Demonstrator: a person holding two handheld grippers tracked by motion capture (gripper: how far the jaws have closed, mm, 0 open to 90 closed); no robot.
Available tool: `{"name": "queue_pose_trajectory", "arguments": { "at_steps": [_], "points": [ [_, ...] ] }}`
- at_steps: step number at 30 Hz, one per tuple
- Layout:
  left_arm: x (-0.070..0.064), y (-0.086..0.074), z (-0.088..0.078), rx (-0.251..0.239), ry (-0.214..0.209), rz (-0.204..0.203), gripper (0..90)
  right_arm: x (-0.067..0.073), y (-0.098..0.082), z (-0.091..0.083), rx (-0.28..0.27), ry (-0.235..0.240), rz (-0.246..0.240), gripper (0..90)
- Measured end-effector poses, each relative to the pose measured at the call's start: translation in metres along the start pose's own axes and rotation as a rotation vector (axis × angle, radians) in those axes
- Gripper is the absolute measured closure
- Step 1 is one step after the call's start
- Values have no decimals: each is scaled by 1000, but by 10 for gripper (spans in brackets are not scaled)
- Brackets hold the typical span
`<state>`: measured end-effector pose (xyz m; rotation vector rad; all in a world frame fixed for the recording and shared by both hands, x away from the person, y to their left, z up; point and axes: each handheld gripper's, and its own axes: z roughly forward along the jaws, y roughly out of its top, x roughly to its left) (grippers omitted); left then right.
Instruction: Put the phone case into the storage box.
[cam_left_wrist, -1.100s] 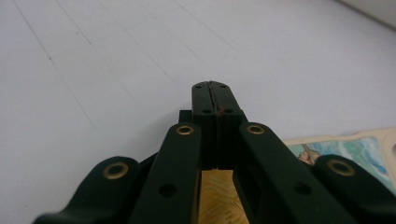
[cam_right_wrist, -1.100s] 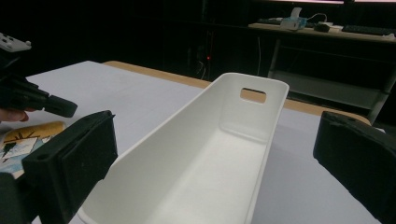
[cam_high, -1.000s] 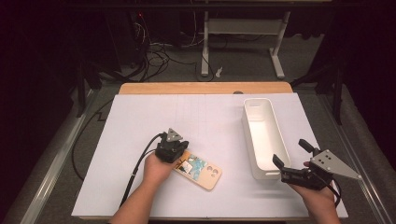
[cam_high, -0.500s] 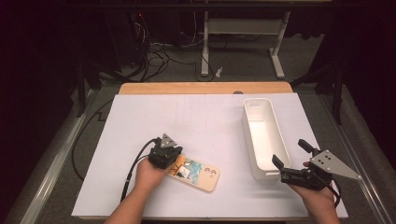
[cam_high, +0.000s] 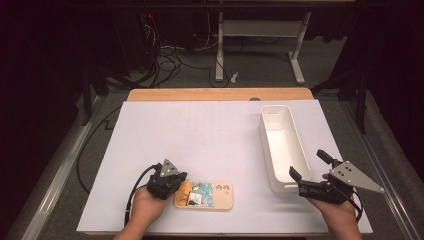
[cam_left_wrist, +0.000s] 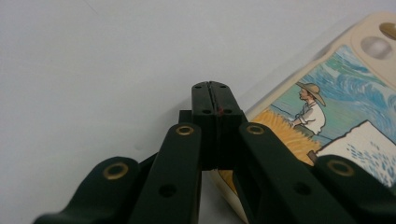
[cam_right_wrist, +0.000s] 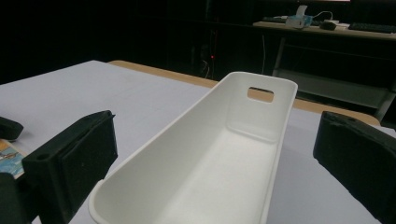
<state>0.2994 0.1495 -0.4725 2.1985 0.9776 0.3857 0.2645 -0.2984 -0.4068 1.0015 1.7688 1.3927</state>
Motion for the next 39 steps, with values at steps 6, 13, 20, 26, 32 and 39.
{"name": "queue_pose_trajectory", "arguments": {
  "at_steps": [6,13,20,26,32,39],
  "points": [
    [-6,3,-8,-68,-58,-39,900,2,1,0,-4,4,2,0],
    [-50,16,-8,-99,-227,32,900,1,0,1,0,4,4,1],
    [-92,15,6,-34,-330,141,900,0,0,0,-3,0,5,0],
    [-103,13,9,0,-350,199,900,0,1,-1,-7,-1,9,1],
    [-104,12,12,1,-320,210,900,-1,1,-1,-9,-1,13,1],
    [-92,13,15,-4,-251,180,900,-1,1,-2,-13,-3,12,0]
  ]
}}
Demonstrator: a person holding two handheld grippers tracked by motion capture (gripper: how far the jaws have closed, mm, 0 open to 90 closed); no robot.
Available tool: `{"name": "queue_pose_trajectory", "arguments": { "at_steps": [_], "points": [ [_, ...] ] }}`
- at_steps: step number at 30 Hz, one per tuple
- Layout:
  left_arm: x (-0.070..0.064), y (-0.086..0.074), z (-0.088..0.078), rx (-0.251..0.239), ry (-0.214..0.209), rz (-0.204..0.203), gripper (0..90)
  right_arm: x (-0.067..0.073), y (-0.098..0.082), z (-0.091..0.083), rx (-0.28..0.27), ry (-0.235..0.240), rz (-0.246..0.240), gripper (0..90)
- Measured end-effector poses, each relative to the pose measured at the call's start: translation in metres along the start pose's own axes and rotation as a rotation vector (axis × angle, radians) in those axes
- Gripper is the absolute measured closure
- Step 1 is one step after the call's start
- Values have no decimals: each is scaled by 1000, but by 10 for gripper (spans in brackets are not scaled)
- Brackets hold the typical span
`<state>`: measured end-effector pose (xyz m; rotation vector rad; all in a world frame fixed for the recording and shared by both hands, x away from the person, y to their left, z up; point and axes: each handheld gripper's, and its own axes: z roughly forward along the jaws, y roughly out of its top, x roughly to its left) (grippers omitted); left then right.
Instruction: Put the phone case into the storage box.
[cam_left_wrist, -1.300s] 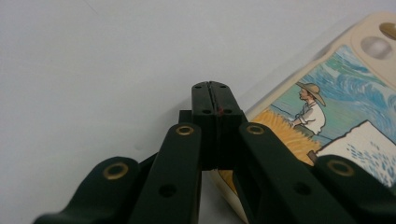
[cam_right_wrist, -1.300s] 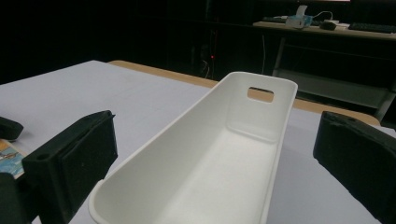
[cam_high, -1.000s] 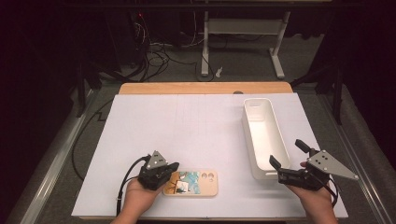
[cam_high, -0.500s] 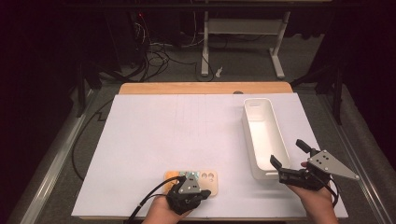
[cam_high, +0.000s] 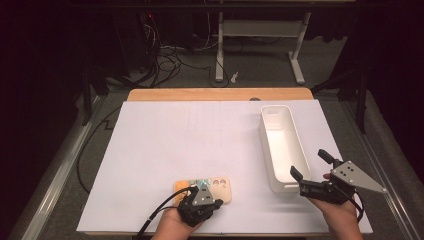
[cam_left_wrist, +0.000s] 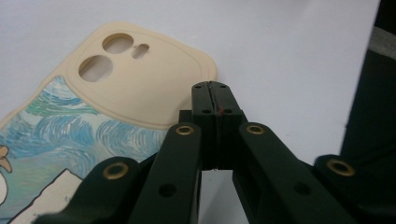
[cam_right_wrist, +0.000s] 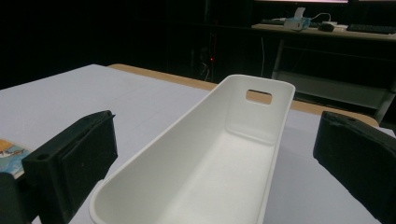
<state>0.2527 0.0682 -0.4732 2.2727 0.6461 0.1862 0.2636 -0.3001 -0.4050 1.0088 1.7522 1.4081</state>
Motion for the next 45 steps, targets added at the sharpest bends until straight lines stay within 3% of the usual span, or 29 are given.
{"name": "queue_pose_trajectory", "arguments": {
  "at_steps": [14,16,18,19,20,21,22,24,25,26,33,41,45],
  "points": [
    [35,-2,-1,-17,159,-75,900,0,0,0,0,3,2,0],
    [38,-1,-6,-39,152,-97,900,0,0,0,1,2,1,1],
    [42,1,-21,-94,153,-110,900,0,0,0,-1,1,2,0],
    [50,0,-38,-142,189,-122,900,0,0,0,2,1,1,1],
    [50,0,-38,-142,189,-122,900,0,0,0,2,1,1,1],
    [65,-7,-50,-160,242,-160,900,0,0,1,4,2,2,1],
    [65,-7,-50,-160,242,-160,900,0,0,1,4,2,2,1],
    [83,-17,-57,-145,298,-197,900,0,-1,1,6,2,-1,1],
    [99,-28,-59,-110,343,-230,900,0,0,1,6,4,-1,0],
    [106,-33,-59,-92,359,-245,900,1,0,2,6,6,-2,1],
    [132,-48,-55,-48,385,-325,900,2,0,3,8,11,-3,0],
    [131,-48,-52,-14,384,-314,900,1,-1,3,8,12,-6,1],
    [124,-52,-56,-4,381,-298,900,0,-1,2,5,9,-1,1]
  ]
}}
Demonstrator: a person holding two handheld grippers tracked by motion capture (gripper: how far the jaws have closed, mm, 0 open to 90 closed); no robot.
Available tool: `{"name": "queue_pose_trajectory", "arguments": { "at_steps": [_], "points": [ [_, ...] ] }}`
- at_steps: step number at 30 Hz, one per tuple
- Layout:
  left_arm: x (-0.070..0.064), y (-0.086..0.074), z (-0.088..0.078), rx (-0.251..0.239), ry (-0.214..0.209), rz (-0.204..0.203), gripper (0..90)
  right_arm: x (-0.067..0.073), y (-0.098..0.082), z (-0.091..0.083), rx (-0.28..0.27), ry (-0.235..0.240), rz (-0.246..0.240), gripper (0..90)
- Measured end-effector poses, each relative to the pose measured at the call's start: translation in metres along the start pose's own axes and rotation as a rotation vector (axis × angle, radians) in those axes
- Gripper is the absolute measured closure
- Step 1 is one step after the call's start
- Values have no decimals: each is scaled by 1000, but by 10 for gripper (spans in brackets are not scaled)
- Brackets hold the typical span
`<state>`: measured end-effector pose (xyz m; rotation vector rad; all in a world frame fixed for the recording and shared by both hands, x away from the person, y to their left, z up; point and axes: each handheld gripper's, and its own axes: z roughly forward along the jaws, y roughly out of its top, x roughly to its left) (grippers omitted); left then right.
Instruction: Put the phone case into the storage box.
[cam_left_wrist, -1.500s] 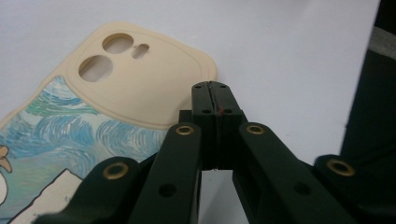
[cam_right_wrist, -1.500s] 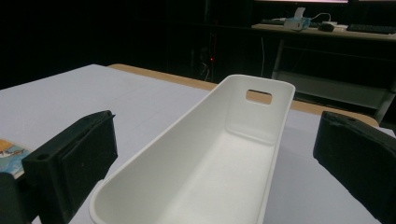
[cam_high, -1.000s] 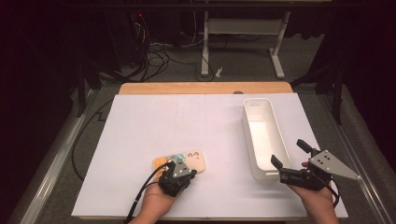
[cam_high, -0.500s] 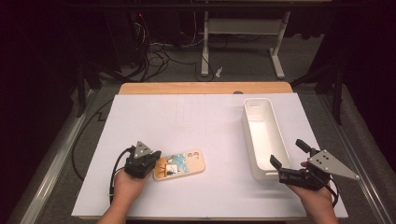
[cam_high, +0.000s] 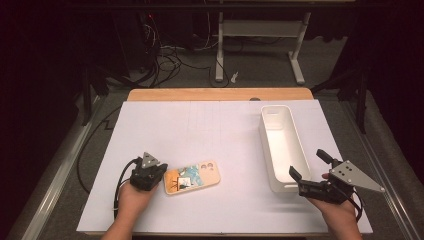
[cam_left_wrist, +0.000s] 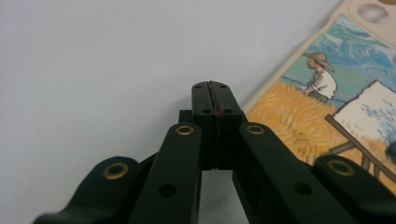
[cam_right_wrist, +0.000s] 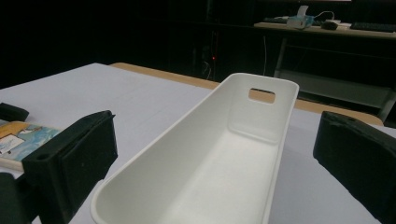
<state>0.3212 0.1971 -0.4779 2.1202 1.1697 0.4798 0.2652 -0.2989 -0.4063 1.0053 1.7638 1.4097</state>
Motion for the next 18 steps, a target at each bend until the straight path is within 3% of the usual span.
{"name": "queue_pose_trajectory", "arguments": {
  "at_steps": [4,5,7,10,14,18],
  "points": [
    [-11,-6,-9,20,-30,37,900,0,0,-1,-1,0,3,1],
    [-19,-9,-14,34,-48,70,900,-1,0,-1,-2,-1,7,1],
    [-23,-10,-16,38,-63,79,900,-1,0,-1,-3,-1,8,1],
    [-42,-15,-23,47,-112,133,900,-1,0,-1,-6,1,7,1],
    [-54,-14,-26,40,-144,154,900,-1,1,-1,-8,4,9,0],
    [-56,-14,-26,36,-137,150,900,0,2,-1,-10,4,8,1]
  ]
}}
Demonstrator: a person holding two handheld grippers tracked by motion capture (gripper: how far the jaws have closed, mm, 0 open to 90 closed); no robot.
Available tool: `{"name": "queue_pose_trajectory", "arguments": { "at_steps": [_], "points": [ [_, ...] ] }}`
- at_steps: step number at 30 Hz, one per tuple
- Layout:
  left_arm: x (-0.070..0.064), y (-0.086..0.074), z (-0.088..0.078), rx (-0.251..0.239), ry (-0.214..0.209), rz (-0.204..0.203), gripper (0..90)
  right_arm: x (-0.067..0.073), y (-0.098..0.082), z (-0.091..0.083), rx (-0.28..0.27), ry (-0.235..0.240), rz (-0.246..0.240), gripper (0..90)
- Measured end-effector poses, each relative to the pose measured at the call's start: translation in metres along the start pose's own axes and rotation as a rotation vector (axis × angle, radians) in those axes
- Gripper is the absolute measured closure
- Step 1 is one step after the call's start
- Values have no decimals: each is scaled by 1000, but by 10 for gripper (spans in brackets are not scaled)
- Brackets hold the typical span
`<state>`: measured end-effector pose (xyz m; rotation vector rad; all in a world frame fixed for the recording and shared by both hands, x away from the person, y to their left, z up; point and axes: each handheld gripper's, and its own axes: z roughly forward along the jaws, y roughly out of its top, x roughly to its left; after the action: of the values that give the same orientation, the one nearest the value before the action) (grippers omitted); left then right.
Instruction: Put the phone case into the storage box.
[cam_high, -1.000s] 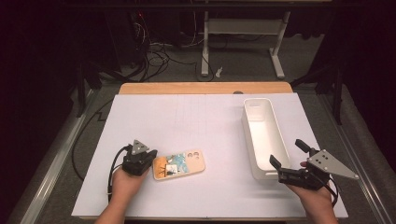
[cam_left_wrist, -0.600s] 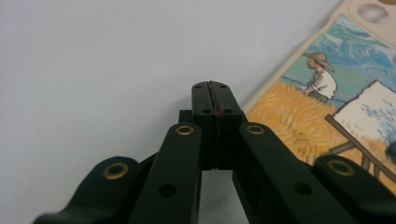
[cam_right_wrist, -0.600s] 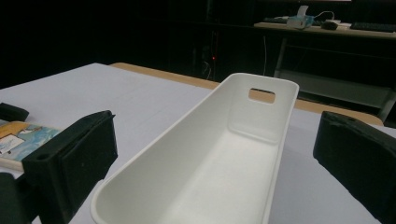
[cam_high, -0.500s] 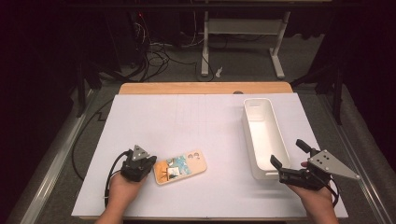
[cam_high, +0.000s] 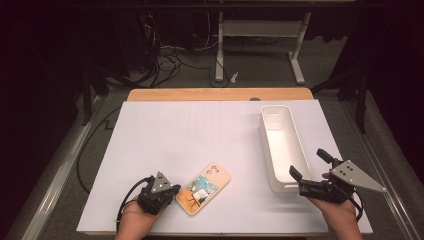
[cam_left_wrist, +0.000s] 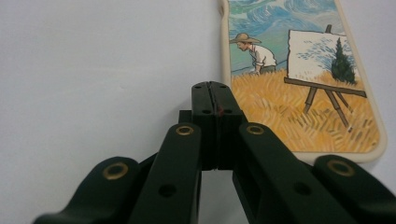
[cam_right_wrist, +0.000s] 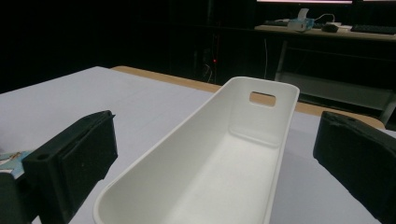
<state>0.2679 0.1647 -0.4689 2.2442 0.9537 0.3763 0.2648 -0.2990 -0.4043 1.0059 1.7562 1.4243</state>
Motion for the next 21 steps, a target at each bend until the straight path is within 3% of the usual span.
{"name": "queue_pose_trajectory", "arguments": {
  "at_steps": [5,6,7,10,13,14,15,16,18,19,21],
  "points": [
    [5,3,-6,-50,22,-32,900,-1,0,-1,0,-1,0,1],
    [2,9,-9,-84,4,-37,900,-1,0,-1,0,-3,0,1],
    [2,9,-9,-84,4,-37,900,-1,0,-1,0,-3,0,1],
    [-10,21,-5,-105,-55,-28,900,-1,-1,0,3,-5,0,1],
    [-26,34,4,-103,-106,0,900,0,0,0,3,-4,0,1],
    [-39,43,11,-80,-123,41,900,0,0,0,2,-4,-2,1],
    [-39,43,11,-80,-123,41,900,0,0,0,2,-4,-2,1],
    [-50,51,19,-65,-134,77,900,0,0,0,2,-4,1,1],
    [-55,55,23,-58,-141,89,900,0,0,-1,0,-5,3,0],
    [-63,60,32,-29,-144,114,900,0,0,-1,0,-5,4,1],
    [-67,61,36,-16,-145,124,900,0,0,-2,-1,-5,5,1]
  ]
}}
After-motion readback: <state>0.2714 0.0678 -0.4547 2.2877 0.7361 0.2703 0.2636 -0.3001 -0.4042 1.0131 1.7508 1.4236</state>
